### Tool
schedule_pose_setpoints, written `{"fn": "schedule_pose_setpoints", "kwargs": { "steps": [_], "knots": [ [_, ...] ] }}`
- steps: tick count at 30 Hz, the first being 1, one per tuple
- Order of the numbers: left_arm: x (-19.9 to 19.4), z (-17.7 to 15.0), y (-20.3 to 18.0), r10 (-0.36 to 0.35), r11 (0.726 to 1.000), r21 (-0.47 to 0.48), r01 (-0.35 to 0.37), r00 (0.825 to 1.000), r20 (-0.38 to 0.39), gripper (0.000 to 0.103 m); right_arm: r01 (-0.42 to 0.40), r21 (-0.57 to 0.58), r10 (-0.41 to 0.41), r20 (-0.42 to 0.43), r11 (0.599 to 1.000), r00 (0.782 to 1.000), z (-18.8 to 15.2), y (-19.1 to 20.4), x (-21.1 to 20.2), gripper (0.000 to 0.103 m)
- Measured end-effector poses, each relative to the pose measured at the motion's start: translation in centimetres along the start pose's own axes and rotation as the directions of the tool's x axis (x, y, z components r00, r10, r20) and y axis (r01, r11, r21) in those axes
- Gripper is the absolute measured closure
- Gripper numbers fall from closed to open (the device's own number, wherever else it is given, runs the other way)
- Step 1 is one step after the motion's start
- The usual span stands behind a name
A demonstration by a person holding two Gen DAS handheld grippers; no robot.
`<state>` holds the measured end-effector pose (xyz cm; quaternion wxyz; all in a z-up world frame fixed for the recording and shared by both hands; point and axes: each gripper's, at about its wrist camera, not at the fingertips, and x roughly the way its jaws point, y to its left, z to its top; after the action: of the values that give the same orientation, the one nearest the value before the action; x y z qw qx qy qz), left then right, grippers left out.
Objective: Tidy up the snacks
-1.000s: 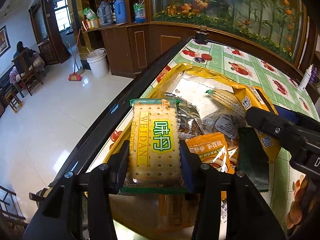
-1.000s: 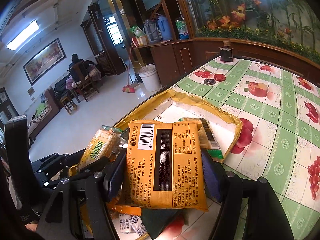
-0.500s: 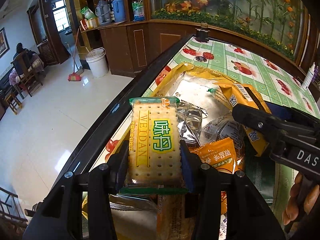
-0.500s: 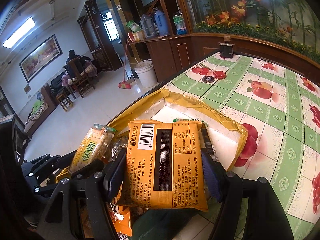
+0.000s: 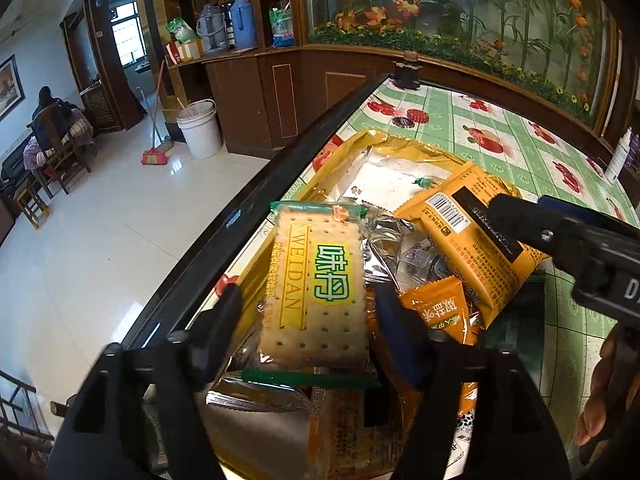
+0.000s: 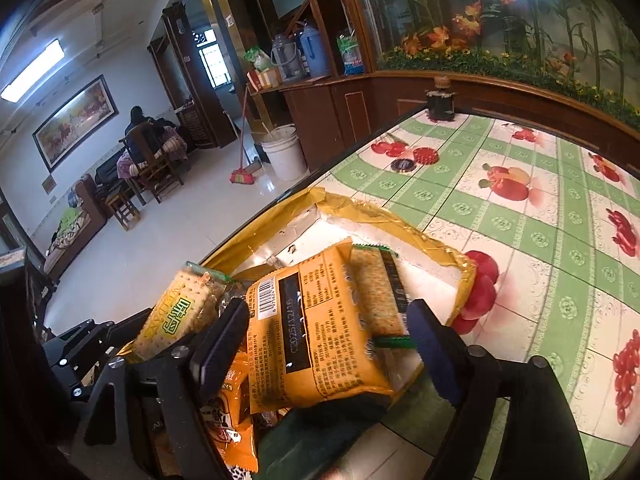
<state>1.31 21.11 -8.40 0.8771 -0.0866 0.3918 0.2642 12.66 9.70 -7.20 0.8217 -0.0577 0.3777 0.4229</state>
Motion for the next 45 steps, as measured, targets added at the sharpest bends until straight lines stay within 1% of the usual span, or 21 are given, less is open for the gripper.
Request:
{"fn": "schedule_pose_setpoints", "kwargs": {
  "steps": [3, 9, 18, 22, 23, 28, 31, 34, 41, 44, 45],
  "knots": [
    [-0.8, 0.0, 0.1, 0.007, 1.000, -0.009, -0.007, 1.000, 0.024, 0.027, 0.004, 0.002, -0.004, 0.017, 1.000, 1.000, 0.0, -0.1, -1.1, 0.016],
    [-1.8, -0.1, 0.0, 0.010, 1.000, -0.004, -0.009, 0.999, 0.045, 0.027, 0.008, 0.009, -0.008, 0.031, 1.000, 0.999, -0.2, -0.3, -2.3, 0.016],
    [-2.7, -0.4, -0.5, 0.006, 1.000, 0.006, -0.007, 0.999, 0.054, 0.027, 0.009, 0.013, -0.009, 0.042, 1.000, 0.999, -1.1, -0.4, -3.8, 0.016],
    [-2.8, -0.9, -0.2, 0.009, 1.000, 0.005, -0.009, 0.999, 0.045, 0.026, 0.028, -0.003, -0.028, 0.028, 1.000, 0.999, -2.2, -0.9, -4.4, 0.016],
    [-2.8, -1.1, -0.1, 0.006, 1.000, 0.000, -0.006, 0.999, 0.042, 0.026, 0.025, -0.002, -0.025, 0.018, 1.000, 1.000, -2.6, -1.1, -4.5, 0.016],
    [-2.5, -2.0, 0.4, -0.010, 1.000, -0.020, 0.010, 1.000, 0.018, 0.026, -0.052, 0.026, 0.053, -0.024, 0.998, 0.998, -4.7, -1.6, -4.8, 0.016],
    [-3.0, -2.5, 0.4, -0.010, 1.000, -0.012, 0.010, 1.000, 0.017, 0.026, -0.075, 0.010, 0.076, -0.037, 0.997, 0.996, -5.5, -0.8, -4.5, 0.016],
    [-3.9, -3.0, 0.6, -0.010, 1.000, -0.004, 0.010, 1.000, 0.028, 0.026, -0.080, -0.013, 0.080, -0.037, 0.997, 0.996, -5.8, 0.3, -4.6, 0.016],
    [-5.9, -4.5, 1.5, 0.014, 1.000, 0.008, -0.015, 0.999, 0.043, 0.026, -0.086, -0.059, 0.084, -0.036, 0.995, 0.996, -6.7, 1.2, -6.3, 0.016],
    [-7.2, -5.5, 1.9, 0.007, 1.000, 0.006, -0.007, 0.999, 0.052, 0.026, -0.110, -0.117, 0.105, -0.051, 0.987, 0.993, -7.3, 1.4, -7.4, 0.016],
    [-7.5, -5.7, 2.1, 0.010, 1.000, 0.000, -0.010, 0.998, 0.055, 0.024, -0.110, -0.146, 0.104, -0.052, 0.983, 0.993, -7.5, 1.6, -7.8, 0.016]
  ]
}}
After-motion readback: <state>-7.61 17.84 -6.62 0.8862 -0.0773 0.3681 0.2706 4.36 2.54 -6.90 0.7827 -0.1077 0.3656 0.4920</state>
